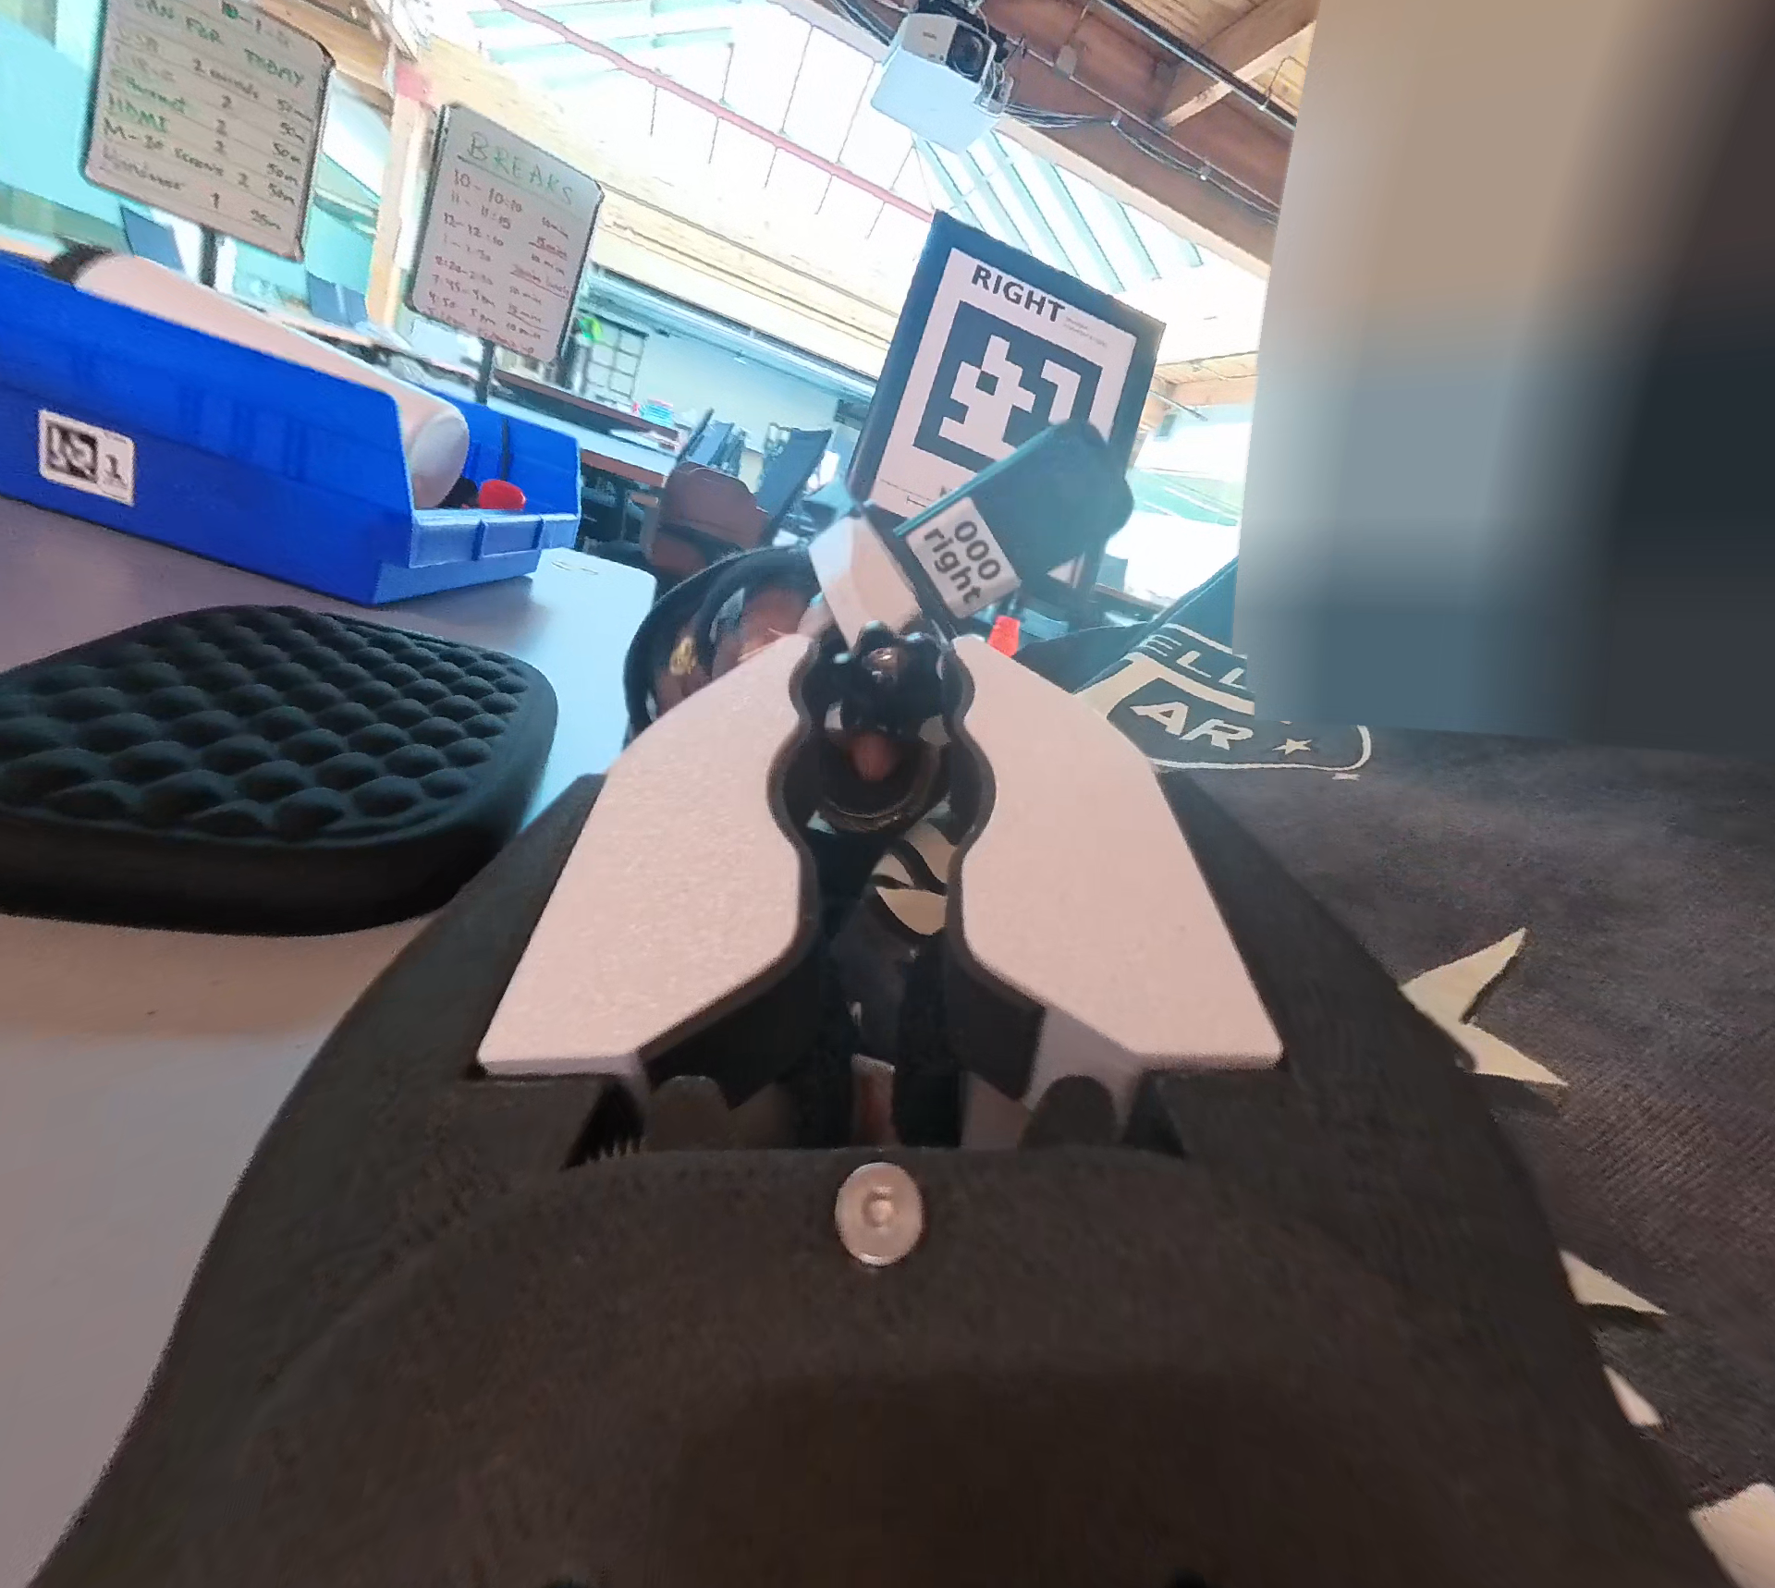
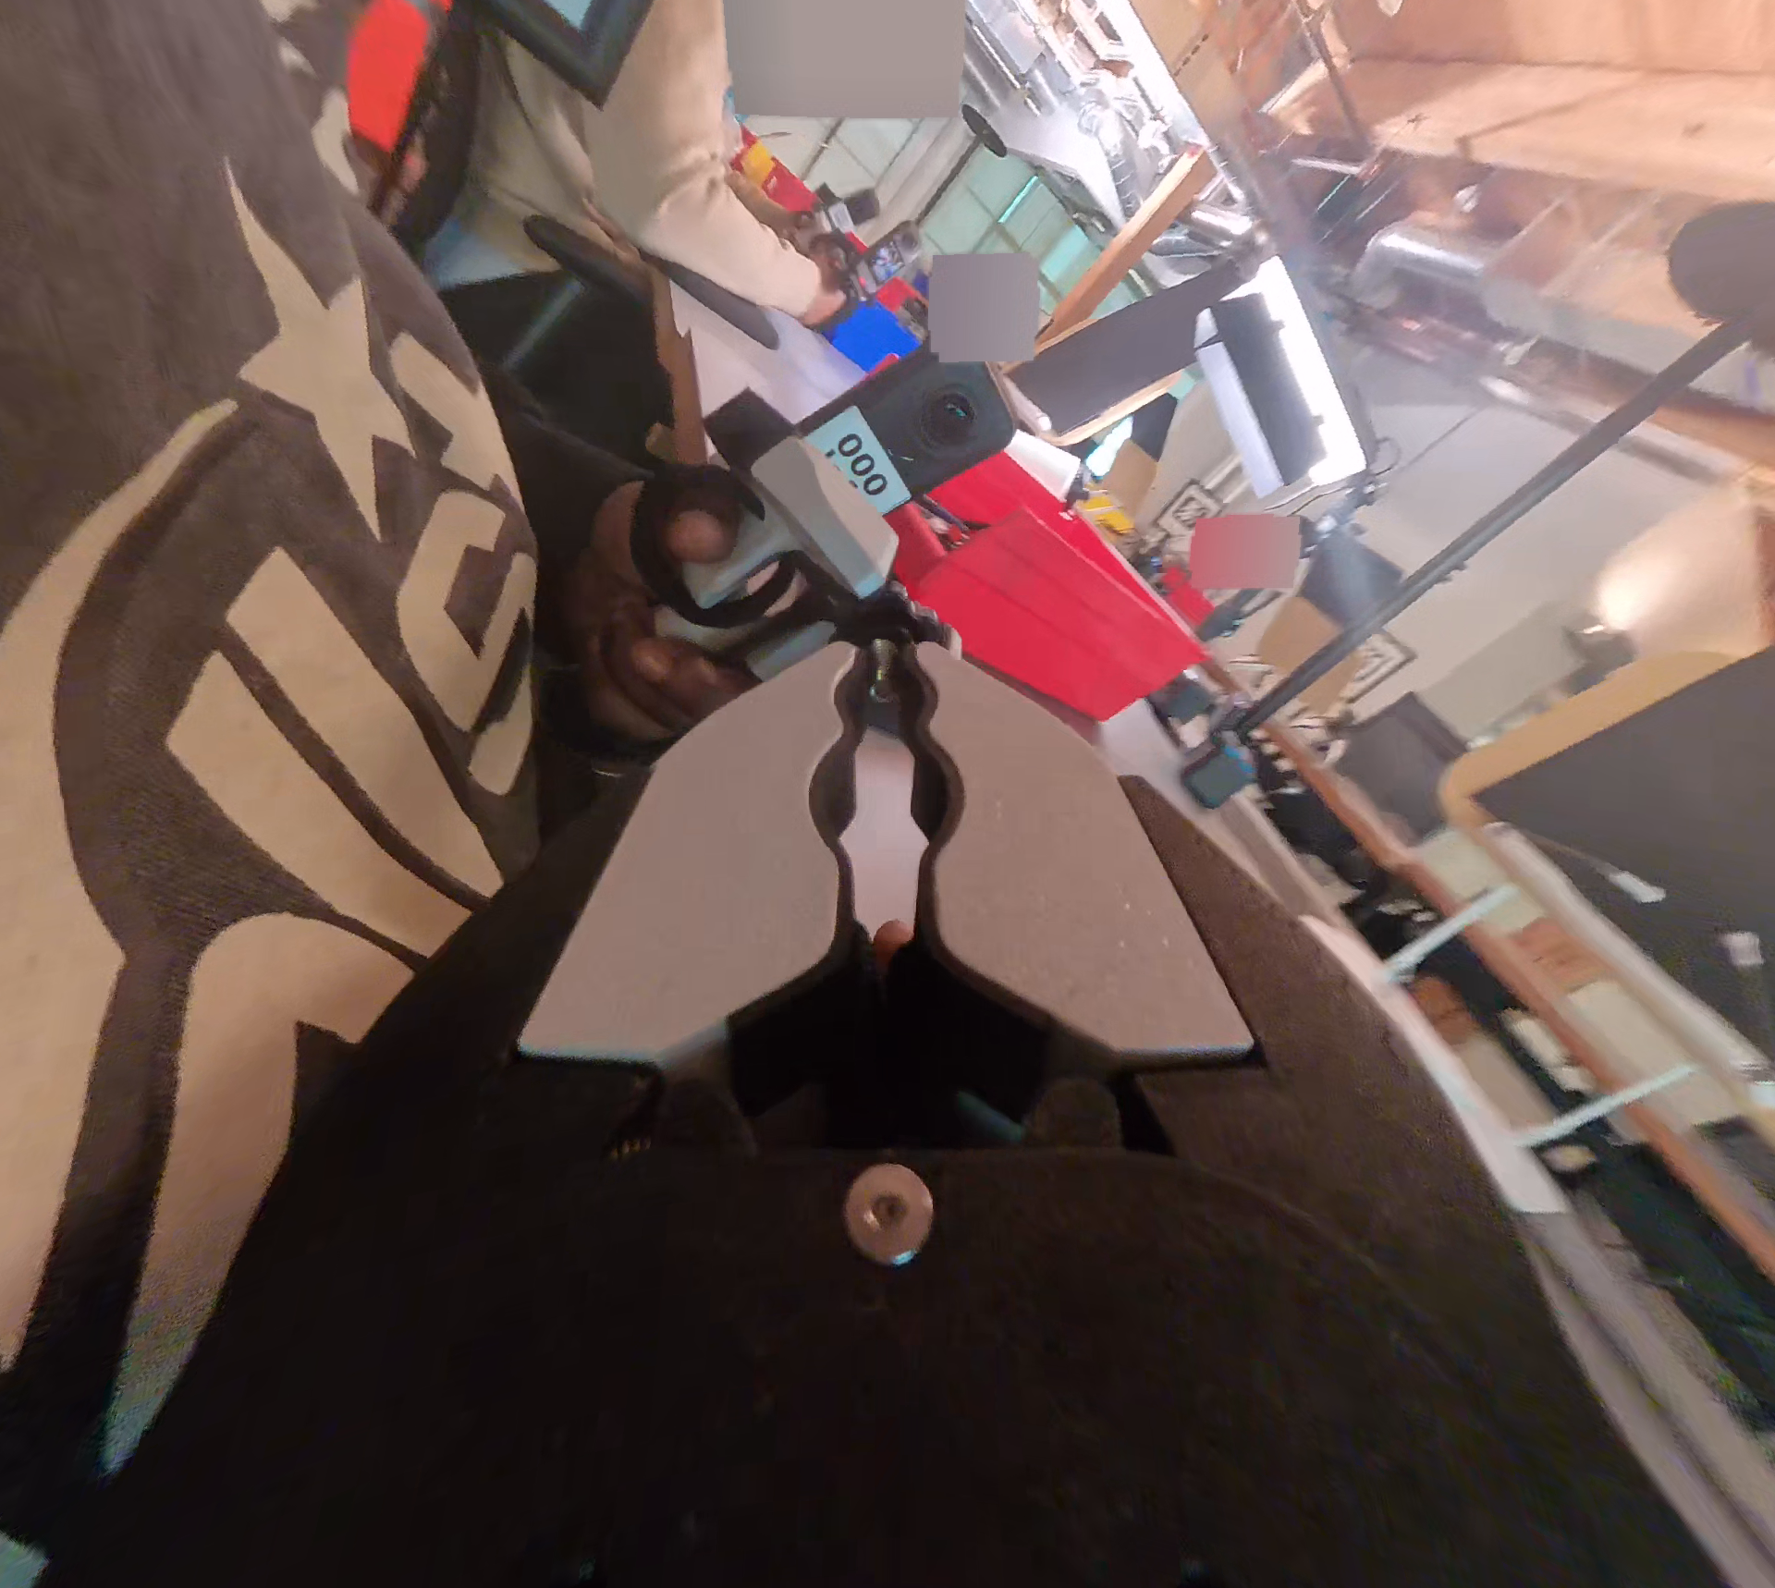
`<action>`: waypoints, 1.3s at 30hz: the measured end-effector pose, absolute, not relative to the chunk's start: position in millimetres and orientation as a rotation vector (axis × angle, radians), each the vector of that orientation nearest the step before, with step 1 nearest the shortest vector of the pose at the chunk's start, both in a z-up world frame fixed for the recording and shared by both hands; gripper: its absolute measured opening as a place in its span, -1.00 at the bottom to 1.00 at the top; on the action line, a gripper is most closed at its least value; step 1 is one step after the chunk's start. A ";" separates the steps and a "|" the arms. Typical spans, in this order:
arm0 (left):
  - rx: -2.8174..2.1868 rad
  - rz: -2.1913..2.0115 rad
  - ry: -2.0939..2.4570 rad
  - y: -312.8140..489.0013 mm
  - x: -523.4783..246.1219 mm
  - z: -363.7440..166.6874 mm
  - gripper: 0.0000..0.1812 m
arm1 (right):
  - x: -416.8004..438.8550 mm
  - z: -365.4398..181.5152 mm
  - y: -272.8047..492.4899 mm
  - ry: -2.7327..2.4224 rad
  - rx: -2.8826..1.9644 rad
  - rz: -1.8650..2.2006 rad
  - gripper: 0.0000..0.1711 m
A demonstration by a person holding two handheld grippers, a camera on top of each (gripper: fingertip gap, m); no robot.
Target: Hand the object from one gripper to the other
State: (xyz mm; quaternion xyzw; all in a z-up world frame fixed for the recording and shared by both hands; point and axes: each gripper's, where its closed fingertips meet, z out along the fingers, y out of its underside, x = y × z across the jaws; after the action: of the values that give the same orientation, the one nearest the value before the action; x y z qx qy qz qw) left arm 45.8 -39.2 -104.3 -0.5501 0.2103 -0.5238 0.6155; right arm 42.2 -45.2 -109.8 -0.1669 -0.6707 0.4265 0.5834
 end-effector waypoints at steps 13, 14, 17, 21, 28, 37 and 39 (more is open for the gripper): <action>-1.226 -0.915 0.529 -35.1 39.9 -101.9 -0.60 | 40.6 -109.2 -38.0 -1.584 -0.933 1.745 -0.92; -1.238 -0.920 0.525 -34.1 40.0 -102.9 -0.61 | 40.5 -110.0 -39.0 -1.591 -0.932 1.743 -0.93; -1.263 -0.939 0.531 -33.4 42.5 -106.2 -0.69 | 40.3 -111.0 -41.0 -1.604 -0.928 1.730 -0.93; -1.277 -0.992 0.529 -34.9 43.8 -106.6 -0.76 | 40.4 -111.4 -41.5 -1.611 -0.917 1.705 -0.92; -1.289 -1.226 0.418 -34.0 38.9 -104.9 -0.76 | 38.2 -111.4 -37.4 -1.587 -0.659 1.313 -0.71; -1.313 -1.330 0.419 -37.3 44.9 -107.5 -0.76 | 41.9 -110.4 -45.9 -1.568 -0.400 1.006 -0.90; -1.311 -1.338 0.423 -38.0 45.1 -107.3 -0.76 | 40.9 -112.9 -45.8 -1.581 -0.398 0.987 -0.91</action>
State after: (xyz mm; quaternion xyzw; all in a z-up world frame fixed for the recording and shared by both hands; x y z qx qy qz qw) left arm 45.1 -38.0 -107.3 -0.5594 0.1803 -0.5707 0.5735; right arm 40.9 -45.8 -112.9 -0.1701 -0.6760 0.4223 0.5794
